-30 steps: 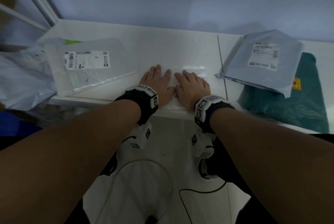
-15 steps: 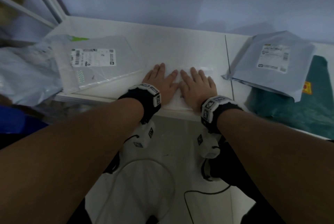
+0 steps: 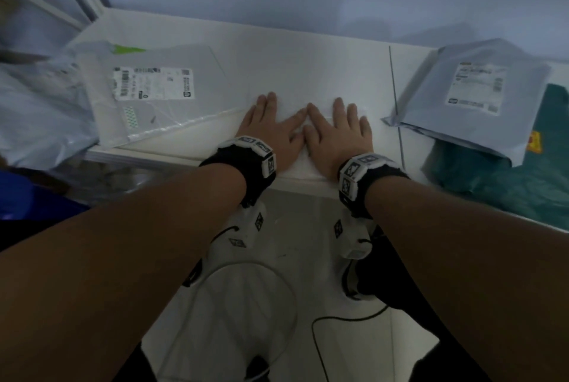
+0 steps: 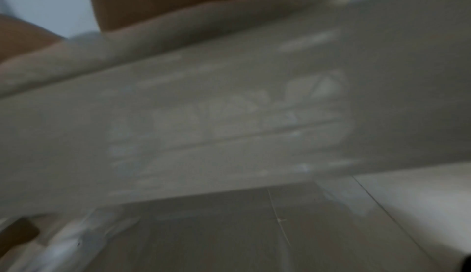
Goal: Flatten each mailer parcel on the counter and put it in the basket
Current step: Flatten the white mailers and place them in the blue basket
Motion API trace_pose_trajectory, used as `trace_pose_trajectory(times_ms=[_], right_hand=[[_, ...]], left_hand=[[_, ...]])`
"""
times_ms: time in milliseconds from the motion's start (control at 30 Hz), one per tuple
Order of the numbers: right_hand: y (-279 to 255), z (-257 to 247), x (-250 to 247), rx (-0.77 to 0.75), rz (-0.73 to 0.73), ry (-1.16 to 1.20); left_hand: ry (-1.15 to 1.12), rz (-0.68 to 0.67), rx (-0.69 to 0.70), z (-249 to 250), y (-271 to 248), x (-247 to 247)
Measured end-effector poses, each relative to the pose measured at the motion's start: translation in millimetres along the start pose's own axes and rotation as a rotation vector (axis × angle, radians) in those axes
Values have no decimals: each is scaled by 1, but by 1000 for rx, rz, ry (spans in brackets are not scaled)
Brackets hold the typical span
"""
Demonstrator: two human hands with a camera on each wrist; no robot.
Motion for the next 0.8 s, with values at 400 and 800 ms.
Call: trace_pose_trajectory(times_ms=[400, 800], right_hand=[[-4, 11, -3, 26, 48, -31], [-6, 14, -4, -34, 15, -19]], left_hand=[[31, 16, -26, -2, -4, 0], [62, 6, -7, -4, -1, 0]])
Point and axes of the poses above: each hand's wrist, its own y-axis towards the middle knuckle, its own x-axis out of the palm, z = x × y, the point moved 7 cm from there along y, towards the middle knuckle, and after that the axes turned 8 degrees about -x, right-handed, at the moved point
